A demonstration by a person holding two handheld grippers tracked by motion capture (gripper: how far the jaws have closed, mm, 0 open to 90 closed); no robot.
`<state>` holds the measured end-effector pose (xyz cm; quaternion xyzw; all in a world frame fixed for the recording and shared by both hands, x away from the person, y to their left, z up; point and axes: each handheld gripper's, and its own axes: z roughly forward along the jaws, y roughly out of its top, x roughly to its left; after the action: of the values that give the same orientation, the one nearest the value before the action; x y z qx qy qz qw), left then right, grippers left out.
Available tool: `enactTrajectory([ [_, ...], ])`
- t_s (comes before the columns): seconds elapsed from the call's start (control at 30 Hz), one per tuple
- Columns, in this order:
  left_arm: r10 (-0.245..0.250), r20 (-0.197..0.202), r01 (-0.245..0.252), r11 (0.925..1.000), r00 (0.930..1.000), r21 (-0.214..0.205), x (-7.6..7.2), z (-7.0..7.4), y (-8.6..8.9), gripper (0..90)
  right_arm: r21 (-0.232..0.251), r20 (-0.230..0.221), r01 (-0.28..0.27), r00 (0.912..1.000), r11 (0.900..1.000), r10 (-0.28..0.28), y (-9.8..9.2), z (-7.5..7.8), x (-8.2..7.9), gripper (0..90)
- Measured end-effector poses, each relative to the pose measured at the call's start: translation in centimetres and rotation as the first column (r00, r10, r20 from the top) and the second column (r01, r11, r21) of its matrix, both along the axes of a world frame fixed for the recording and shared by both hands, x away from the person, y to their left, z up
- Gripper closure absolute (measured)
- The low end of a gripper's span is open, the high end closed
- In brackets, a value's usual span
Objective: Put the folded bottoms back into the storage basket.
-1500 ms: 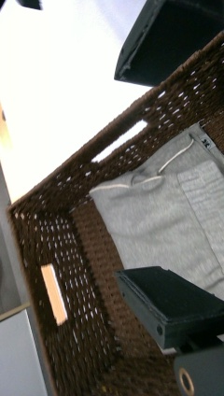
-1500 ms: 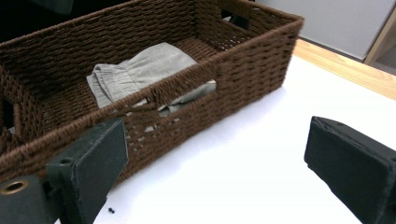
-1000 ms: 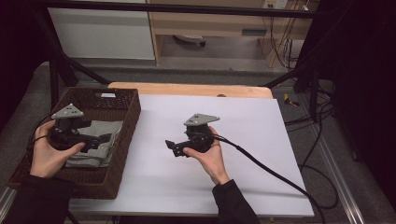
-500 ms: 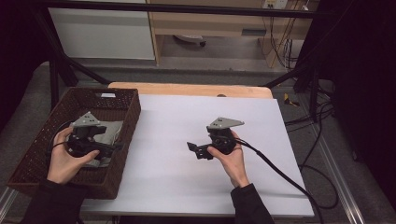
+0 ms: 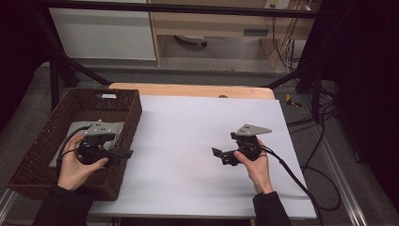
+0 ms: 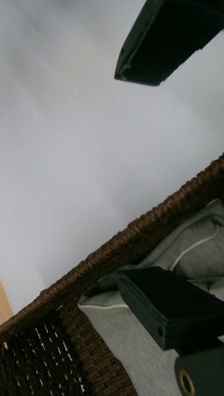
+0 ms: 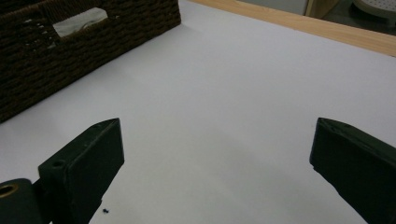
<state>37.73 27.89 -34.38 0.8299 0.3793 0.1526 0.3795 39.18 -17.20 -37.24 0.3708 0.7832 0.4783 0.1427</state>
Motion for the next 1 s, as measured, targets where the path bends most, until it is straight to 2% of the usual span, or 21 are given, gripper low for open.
enactTrajectory([
  [0.3, -0.009, -0.007, 0.01, 0.9999, 0.9999, 0.014, -0.1, -0.3, -0.2, 4.8, -0.003, 0.004, 0.01, 0.9999, 0.9999, -0.01, -3.5, -1.4, -0.6, 3.9],
  [0.57, -0.016, -0.01, 0.016, 0.9997, 0.9998, 0.02, -0.1, -0.5, -0.6, 4.7, 0.019, -0.015, 0.035, 0.9993, 0.9992, -0.035, -6.3, -3.0, -1.4, 3.7],
  [1.0, -0.02, -0.011, 0.02, 0.9995, 0.9997, 0.024, -0.2, -0.8, -0.6, 4.4, 0.021, -0.028, 0.054, 0.9982, 0.9983, -0.053, -7.7, -3.9, -1.9, 2.7],
])
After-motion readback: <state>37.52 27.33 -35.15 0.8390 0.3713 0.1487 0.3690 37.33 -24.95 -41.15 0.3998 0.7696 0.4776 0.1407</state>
